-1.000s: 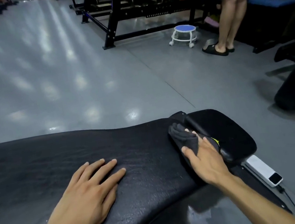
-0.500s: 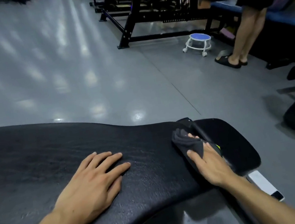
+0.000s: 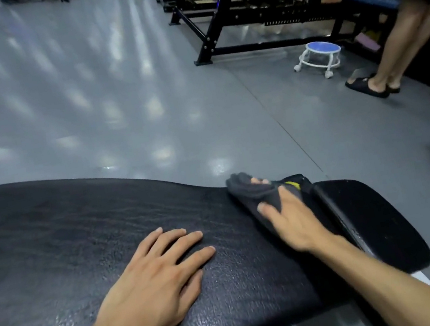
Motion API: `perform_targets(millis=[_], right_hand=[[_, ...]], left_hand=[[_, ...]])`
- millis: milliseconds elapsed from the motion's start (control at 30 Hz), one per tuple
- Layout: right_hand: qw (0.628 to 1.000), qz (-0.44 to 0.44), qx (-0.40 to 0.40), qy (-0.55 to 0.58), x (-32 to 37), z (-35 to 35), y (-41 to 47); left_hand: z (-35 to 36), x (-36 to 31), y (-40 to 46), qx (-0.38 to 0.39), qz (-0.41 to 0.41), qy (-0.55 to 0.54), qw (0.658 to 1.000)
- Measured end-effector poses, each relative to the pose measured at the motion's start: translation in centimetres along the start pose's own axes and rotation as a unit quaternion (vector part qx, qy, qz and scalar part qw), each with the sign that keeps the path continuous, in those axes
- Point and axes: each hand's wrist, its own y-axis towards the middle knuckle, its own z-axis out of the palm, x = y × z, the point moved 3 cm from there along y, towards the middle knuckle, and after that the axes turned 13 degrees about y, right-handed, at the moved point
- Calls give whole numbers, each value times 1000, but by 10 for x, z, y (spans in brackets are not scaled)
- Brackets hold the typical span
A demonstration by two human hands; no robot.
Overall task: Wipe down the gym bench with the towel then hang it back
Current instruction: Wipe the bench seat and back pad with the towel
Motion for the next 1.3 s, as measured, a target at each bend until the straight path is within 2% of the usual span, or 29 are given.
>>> perform_targets(millis=[67,100,167,267,333,367,467,533,600,700,800,833,900,967,1033,1067,1167,1233,1300], right_hand=[[989,116,-88,-21,-2,-12,31],[986,134,-98,-34,5,-3,41],[994,84,-71,-22,27,26,34],[997,-63,28,24,47,47,-38],[988,-115,96,24,39,40,-75],[989,-100,99,36,34,30,-77],[999,-6,15,51,22,10,-39],[998,51,-18,6,34,20,0],[995,96,-21,7,55,44,27],[995,29,62,71,79,73,13],[983,-79,130,101,72,58,-54],[981,-88,136,110,64,44,-66],[986,-48,104,124,47,18,-61],[991,35,13,125,37,8,-36],[989,125,-36,65,38,19,-28],[991,124,-30,45,42,30,-34],[998,24,31,53,51,49,-91],[996,-4,56,65,45,42,-127],[995,-8,44,84,36,22,-148]], left_hand=[[0,1,0,-2,1,-3,1000],[1,1,0,-3,1,-1,1000],[2,0,0,-4,2,1,1000],[1,-1,0,-16,1,-5,1000],[0,-2,0,-21,0,0,1000],[-1,-3,-1,-25,-1,4,1000],[-3,-4,-2,-30,-12,0,999],[-6,-2,-2,-35,-22,-7,999],[-8,-3,-2,-49,-26,-10,998],[-10,-2,-4,-78,-37,-18,996],[-11,-1,-5,-87,-40,-16,995],[-11,0,-5,-87,-42,-14,995],[-8,1,-4,-84,-40,-18,995],[-6,1,-4,-82,-38,-16,996],[-4,1,-4,-82,-34,-10,996],[-3,1,-4,-82,-32,-6,996],[-2,2,-5,-78,-25,12,997],[-6,-2,-5,-68,-21,28,997],[-12,-7,-5,-53,-14,47,997]])
